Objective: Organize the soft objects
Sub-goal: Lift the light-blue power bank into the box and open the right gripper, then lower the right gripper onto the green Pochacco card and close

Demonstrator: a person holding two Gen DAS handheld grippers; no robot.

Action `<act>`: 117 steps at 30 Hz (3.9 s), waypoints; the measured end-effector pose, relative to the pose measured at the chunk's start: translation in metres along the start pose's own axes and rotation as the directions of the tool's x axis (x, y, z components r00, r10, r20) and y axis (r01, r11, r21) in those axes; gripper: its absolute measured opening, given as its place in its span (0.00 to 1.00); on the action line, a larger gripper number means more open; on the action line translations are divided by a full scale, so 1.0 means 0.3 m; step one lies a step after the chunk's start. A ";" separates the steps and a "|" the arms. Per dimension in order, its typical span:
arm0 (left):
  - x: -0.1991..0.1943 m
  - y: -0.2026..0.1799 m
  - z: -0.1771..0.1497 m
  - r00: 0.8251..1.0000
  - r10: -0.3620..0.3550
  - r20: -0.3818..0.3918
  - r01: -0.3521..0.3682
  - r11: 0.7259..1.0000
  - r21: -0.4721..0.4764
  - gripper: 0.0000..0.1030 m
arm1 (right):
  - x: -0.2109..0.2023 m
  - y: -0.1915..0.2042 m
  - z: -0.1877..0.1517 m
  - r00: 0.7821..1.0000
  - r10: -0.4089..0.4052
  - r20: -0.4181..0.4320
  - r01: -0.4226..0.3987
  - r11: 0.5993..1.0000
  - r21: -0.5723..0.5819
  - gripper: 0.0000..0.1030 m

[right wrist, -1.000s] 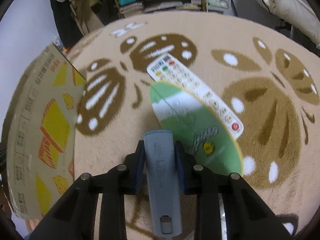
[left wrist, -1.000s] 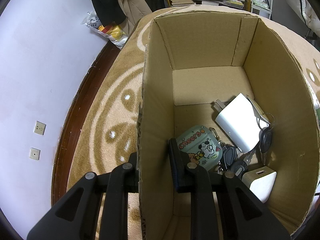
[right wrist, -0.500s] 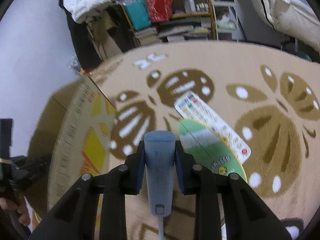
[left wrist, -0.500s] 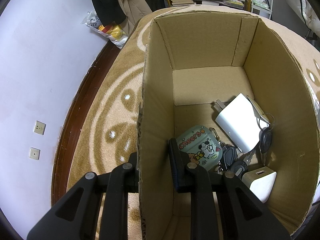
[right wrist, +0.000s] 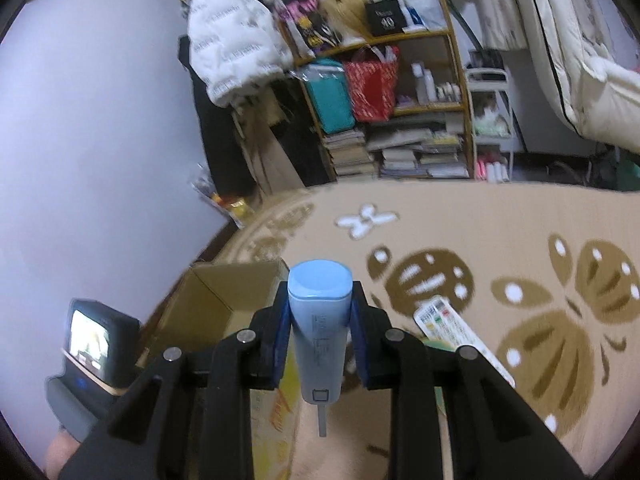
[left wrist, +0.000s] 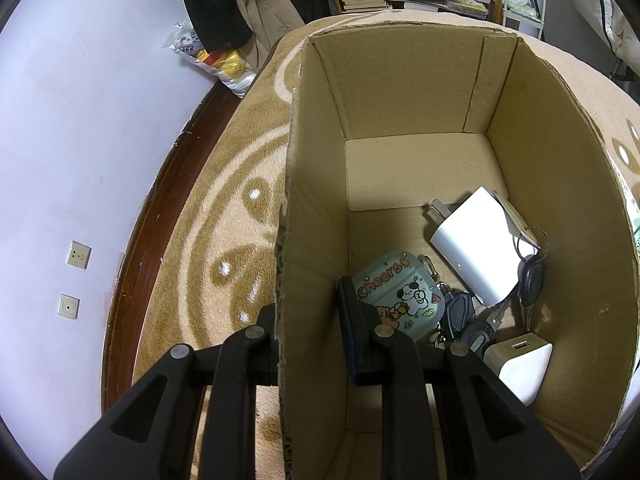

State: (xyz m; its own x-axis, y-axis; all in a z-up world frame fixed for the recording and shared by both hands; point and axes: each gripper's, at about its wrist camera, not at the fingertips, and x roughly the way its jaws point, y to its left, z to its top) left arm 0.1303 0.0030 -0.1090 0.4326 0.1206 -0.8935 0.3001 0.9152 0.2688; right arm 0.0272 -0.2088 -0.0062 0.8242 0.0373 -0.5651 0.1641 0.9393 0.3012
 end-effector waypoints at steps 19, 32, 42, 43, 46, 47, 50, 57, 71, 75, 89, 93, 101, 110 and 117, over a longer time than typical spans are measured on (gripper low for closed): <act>0.000 0.007 0.001 1.000 -0.007 0.000 0.007 1.000 -0.007 0.19 | 0.026 0.241 0.053 0.984 0.174 -0.035 -0.177 0.980 -0.095 0.28; 0.003 0.011 0.005 1.000 -0.008 0.000 0.008 1.000 -0.007 0.19 | 0.232 0.167 -0.107 0.951 0.167 -0.262 -0.170 0.985 0.010 0.28; 0.001 0.011 0.002 1.000 -0.007 0.001 0.007 1.000 -0.006 0.19 | 0.248 0.144 -0.108 0.953 0.127 -0.276 -0.137 0.990 -0.016 0.31; 0.001 0.011 0.002 1.000 -0.006 0.001 0.006 1.000 -0.006 0.19 | 0.241 0.144 -0.105 0.956 0.120 -0.267 -0.131 0.991 -0.025 0.31; -0.002 0.013 0.000 1.000 -0.011 0.003 0.011 1.000 -0.008 0.20 | 0.213 0.152 -0.087 0.967 0.099 -0.233 -0.117 0.991 -0.064 0.31; -0.003 0.013 -0.001 1.000 -0.007 0.002 0.007 1.000 -0.007 0.20 | 0.205 0.154 -0.078 0.969 0.095 -0.227 -0.115 0.991 -0.074 0.31; -0.003 0.011 -0.001 1.000 -0.004 0.002 0.004 1.000 -0.005 0.20 | 0.185 0.152 -0.052 0.974 0.085 -0.212 -0.106 0.990 -0.091 0.36; -0.004 0.009 -0.001 1.000 -0.003 0.001 0.003 1.000 -0.009 0.20 | 0.125 0.090 -0.017 0.983 0.051 -0.174 -0.069 0.993 -0.096 0.66; -0.005 0.003 -0.004 1.000 -0.001 0.002 0.001 1.000 -0.006 0.20 | 0.129 -0.193 -0.061 0.973 -0.082 -0.217 0.089 0.996 0.018 0.87; -0.005 0.002 -0.003 1.000 -0.002 0.002 0.002 1.000 -0.007 0.20 | 0.149 -0.258 -0.094 0.959 -0.116 -0.260 0.124 0.992 0.017 0.87; -0.005 0.003 -0.006 1.000 -0.002 0.002 0.002 1.000 -0.006 0.20 | 0.237 -0.347 -0.203 0.916 -0.180 -0.359 0.183 0.983 -0.028 0.81; -0.005 0.004 -0.006 1.000 -0.002 0.002 0.003 1.000 -0.006 0.20 | 0.252 -0.363 -0.218 0.908 -0.190 -0.375 0.193 0.981 -0.029 0.72; -0.003 0.006 -0.008 1.000 -0.005 0.002 0.005 1.000 -0.008 0.20 | 0.256 -0.398 -0.232 0.896 -0.180 -0.405 0.197 0.980 0.000 0.66; -0.004 0.007 -0.009 1.000 -0.005 0.002 0.006 1.000 -0.009 0.20 | 0.253 -0.359 -0.258 0.897 -0.105 -0.428 0.136 0.990 0.042 0.60; -0.004 0.007 -0.009 1.000 -0.005 0.002 0.005 1.000 -0.009 0.20 | 0.259 -0.331 -0.279 0.896 -0.063 -0.439 0.101 0.993 0.063 0.46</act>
State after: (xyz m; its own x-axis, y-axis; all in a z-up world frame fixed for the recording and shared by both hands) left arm 0.1280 0.0058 -0.1082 0.4326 0.1148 -0.8942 0.2949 0.9193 0.2607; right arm 0.0295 -0.2706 -0.1443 0.4902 0.1238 -0.8628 0.2800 0.9150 0.2904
